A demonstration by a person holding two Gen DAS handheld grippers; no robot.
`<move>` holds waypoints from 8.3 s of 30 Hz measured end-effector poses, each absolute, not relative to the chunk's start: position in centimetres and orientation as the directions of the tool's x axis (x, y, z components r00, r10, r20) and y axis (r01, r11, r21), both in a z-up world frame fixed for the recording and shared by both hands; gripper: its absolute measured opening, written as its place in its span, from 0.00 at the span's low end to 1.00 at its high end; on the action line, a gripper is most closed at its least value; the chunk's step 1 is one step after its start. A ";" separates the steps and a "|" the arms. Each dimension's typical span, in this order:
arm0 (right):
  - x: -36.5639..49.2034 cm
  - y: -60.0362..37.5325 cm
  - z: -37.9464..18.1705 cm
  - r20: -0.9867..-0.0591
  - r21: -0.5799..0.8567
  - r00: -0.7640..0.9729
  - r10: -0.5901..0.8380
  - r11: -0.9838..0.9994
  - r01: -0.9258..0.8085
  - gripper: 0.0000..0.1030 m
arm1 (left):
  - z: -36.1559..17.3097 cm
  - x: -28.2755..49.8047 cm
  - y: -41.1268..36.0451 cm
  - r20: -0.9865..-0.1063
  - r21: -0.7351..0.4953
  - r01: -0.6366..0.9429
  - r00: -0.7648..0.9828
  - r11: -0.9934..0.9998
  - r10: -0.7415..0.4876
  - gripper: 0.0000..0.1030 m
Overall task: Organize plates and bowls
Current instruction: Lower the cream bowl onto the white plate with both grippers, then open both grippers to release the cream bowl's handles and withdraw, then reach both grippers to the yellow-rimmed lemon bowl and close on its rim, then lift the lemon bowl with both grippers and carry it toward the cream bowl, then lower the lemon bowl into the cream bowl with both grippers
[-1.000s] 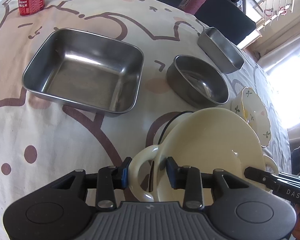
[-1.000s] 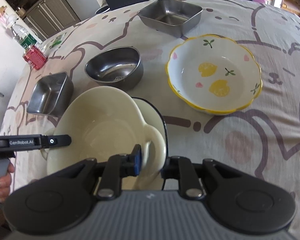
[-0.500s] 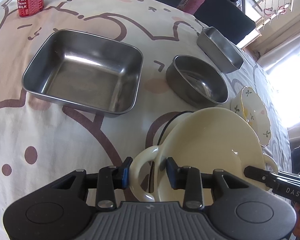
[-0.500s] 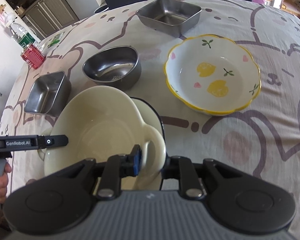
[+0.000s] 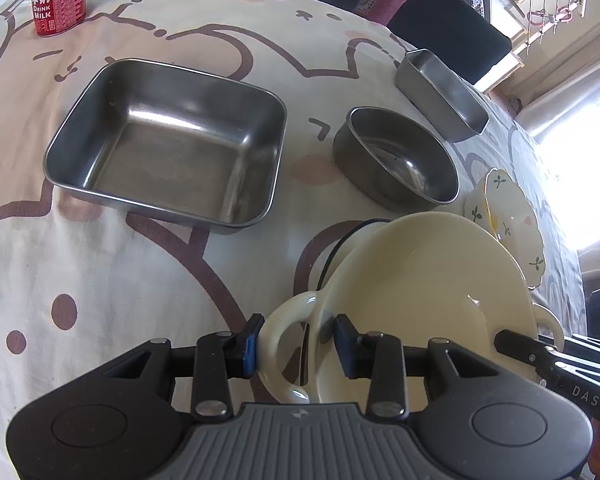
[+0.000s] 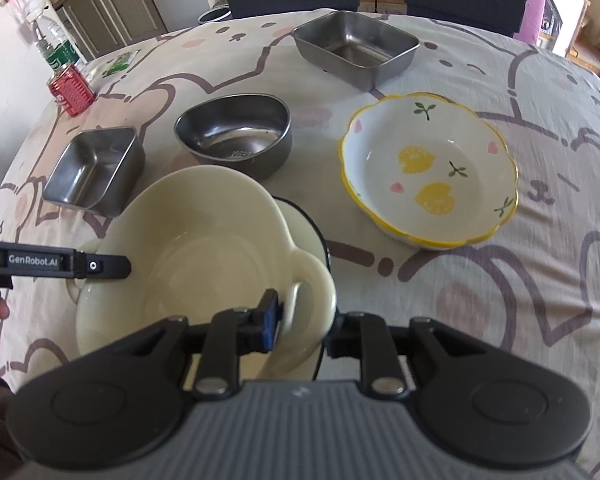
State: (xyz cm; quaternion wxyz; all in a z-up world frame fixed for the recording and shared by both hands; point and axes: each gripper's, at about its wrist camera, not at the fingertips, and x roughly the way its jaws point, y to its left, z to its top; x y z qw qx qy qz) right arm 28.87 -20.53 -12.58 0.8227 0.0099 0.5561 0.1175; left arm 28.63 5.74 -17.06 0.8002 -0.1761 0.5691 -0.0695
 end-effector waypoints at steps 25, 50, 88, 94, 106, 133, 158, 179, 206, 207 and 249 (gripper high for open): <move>29.8 -22.3 -14.6 -0.935 0.150 0.300 0.191 0.977 -0.154 0.51 | -16.0 28.1 4.9 -0.893 -0.296 -0.026 0.362 0.955 -0.267 0.41; 27.8 -23.6 -13.6 -0.907 0.178 0.354 0.228 0.969 -0.169 0.92 | -14.0 26.0 3.7 -0.910 -0.147 0.033 0.386 0.989 -0.148 0.97; 29.7 -33.8 -10.8 -0.746 0.228 0.665 0.034 0.951 0.208 1.00 | -9.1 32.9 -11.5 -0.700 -0.134 0.253 0.660 0.958 -0.273 0.92; 31.5 -36.7 -12.3 -0.777 0.304 0.628 0.043 0.899 0.314 0.80 | -12.2 36.0 -13.3 -0.766 -0.119 0.282 0.585 0.952 -0.268 0.64; 34.2 -37.1 -15.4 -0.800 0.338 0.584 0.137 0.907 0.250 0.54 | -16.5 40.1 -14.6 -0.823 -0.146 0.287 0.496 0.947 -0.277 0.23; 36.3 -35.9 -16.3 -0.840 0.265 0.527 0.130 0.946 0.188 0.09 | -16.7 40.0 -14.8 -0.815 -0.192 0.338 0.468 0.921 -0.341 0.09; 27.2 -33.5 -5.3 -0.644 0.334 0.742 0.184 0.941 0.056 0.08 | -5.6 30.3 -10.0 -0.664 -0.189 0.289 0.666 0.938 -0.339 0.08; 24.0 -27.2 -4.7 -0.637 0.327 0.710 0.298 0.940 -0.101 0.07 | -4.6 23.1 -1.6 -0.647 -0.205 0.170 0.715 0.964 -0.264 0.05; 25.1 -22.0 -9.2 -0.829 0.196 0.506 0.240 0.971 -0.138 0.08 | -11.9 24.9 0.7 -0.845 -0.199 0.123 0.481 0.972 -0.234 0.11; 25.1 -22.0 -9.3 -0.830 0.194 0.504 0.238 0.971 -0.138 0.08 | -12.1 25.0 0.6 -0.849 -0.197 0.122 0.475 0.973 -0.232 0.11; 25.9 -22.5 -10.4 -0.867 0.150 0.460 0.191 0.981 -0.124 0.05 | -14.5 25.7 -1.5 -0.901 -0.136 0.191 0.383 0.972 -0.201 0.18</move>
